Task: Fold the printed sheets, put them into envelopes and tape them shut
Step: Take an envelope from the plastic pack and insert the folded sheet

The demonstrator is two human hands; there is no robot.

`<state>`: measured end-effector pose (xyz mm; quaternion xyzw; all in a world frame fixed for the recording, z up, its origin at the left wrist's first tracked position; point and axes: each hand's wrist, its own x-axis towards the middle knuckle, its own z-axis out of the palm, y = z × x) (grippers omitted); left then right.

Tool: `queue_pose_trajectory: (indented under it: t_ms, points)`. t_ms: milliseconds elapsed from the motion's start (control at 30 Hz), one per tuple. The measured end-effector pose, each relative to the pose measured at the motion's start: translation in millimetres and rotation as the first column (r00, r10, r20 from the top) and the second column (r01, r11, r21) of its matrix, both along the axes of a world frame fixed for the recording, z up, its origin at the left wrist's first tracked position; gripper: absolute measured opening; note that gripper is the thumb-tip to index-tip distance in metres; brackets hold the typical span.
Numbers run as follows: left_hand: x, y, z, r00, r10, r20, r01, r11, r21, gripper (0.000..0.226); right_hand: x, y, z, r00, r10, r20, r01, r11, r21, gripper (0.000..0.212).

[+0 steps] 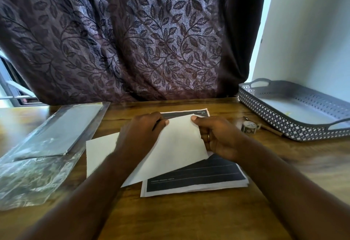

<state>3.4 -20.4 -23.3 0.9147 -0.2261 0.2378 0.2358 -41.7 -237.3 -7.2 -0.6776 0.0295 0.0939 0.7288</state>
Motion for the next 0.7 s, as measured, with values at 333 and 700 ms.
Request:
queue_pose_trajectory:
  t_ms: [333, 700]
  points:
    - [-4, 0, 1, 0.998, -0.058, 0.037, 0.058, 0.998, 0.004, 0.029, -2, -6, -3, 0.934, 0.317, -0.163, -0.309, 0.948, 0.072, 0.040]
    - [-2, 11, 9, 0.977, -0.033, 0.212, 0.026, 0.999, 0.033, 0.053, -2, -13, 1, 0.947, 0.311, -0.082, -0.292, 0.938, 0.186, 0.046]
